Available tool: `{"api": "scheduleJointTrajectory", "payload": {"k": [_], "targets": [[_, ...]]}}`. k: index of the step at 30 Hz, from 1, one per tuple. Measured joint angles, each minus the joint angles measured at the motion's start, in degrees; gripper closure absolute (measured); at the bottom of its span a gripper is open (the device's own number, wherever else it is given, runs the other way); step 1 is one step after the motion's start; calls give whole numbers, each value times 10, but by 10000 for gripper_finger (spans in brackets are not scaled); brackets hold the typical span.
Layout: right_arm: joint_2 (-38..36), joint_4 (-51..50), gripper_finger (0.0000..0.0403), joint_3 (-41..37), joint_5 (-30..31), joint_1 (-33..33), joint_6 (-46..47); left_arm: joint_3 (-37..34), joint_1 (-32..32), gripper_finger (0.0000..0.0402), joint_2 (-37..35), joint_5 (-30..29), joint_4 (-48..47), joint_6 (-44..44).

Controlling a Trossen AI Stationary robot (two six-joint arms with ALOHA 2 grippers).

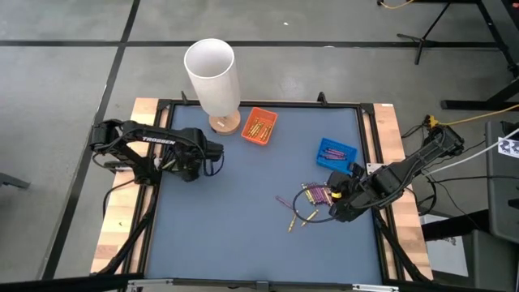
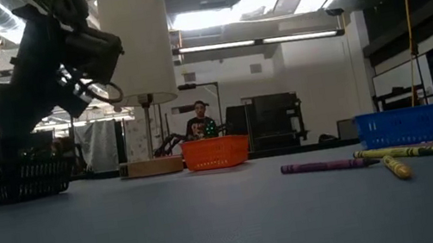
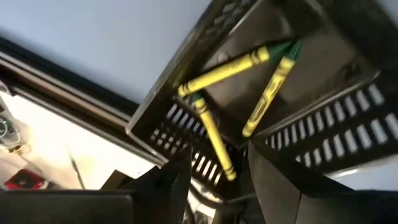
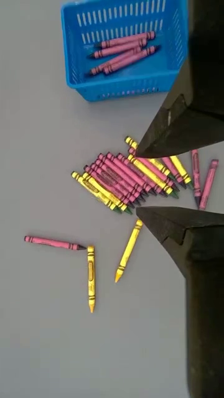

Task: Sort crayons
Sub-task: Put the green crayon into the black basket

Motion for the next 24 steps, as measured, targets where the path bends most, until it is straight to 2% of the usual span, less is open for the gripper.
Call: {"api": "scheduleJointTrajectory", "payload": {"k": [4, 11, 18, 24], "targets": [[0, 1, 269, -33, -11, 0, 56, 0, -13, 258, 0, -1, 19, -14], [0, 1, 269, -123, -114, 0, 172, 0, -47, 258, 0, 37, 22, -31], [0, 6, 269, -194, -139, 0, 306, 15, -82, 258, -1, 42, 34, -39], [0, 74, 269, -228, -126, 0, 318, 77, -104, 258, -1, 37, 36, -42]]}}
